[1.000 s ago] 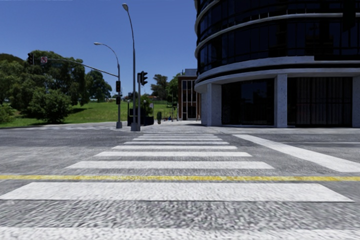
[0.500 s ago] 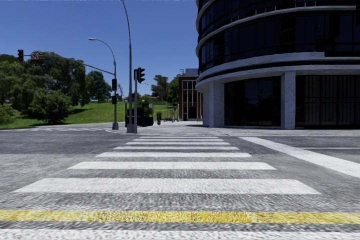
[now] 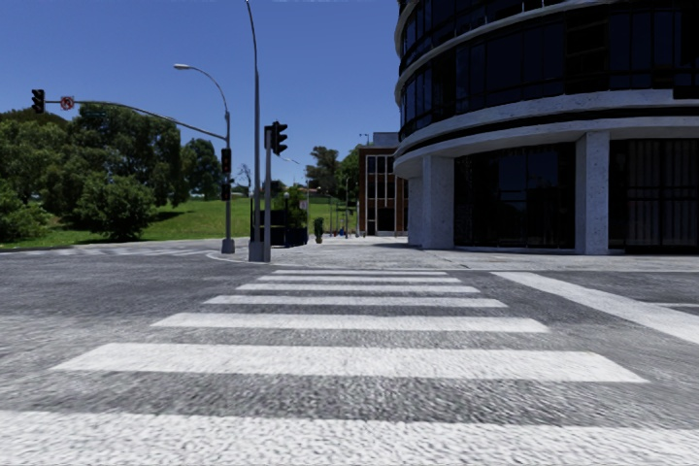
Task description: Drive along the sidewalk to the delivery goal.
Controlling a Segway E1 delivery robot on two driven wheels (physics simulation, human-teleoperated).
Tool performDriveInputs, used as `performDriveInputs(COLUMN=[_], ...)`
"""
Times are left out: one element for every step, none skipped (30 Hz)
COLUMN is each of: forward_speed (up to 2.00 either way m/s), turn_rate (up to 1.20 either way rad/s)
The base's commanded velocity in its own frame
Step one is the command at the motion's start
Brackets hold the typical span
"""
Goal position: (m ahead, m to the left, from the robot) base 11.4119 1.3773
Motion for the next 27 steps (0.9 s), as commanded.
performDriveInputs(forward_speed=[2.0, 2.0, 2.0, 2.0, 2.0, 2.0, 2.0, 2.0, 2.0, 2.0, 2.0, 2.0, 2.0, 2.0, 2.0, 2.0, 2.0, 2.0, 2.0, 2.0, 2.0, 2.0, 2.0, 2.0, 2.0, 2.0, 2.0], turn_rate=[0.11, 0.1, 0.1, 0.08, 0.07, 0.07, 0.0, 0.0, 0.0, 0.0, 0.0, 0.0, 0.0, 0.0, 0.0, 0.0, 0.0, 0.0, 0.0, 0.0, 0.0, 0.0, 0.0, 0.0, 0.0, 0.0, 0.0])
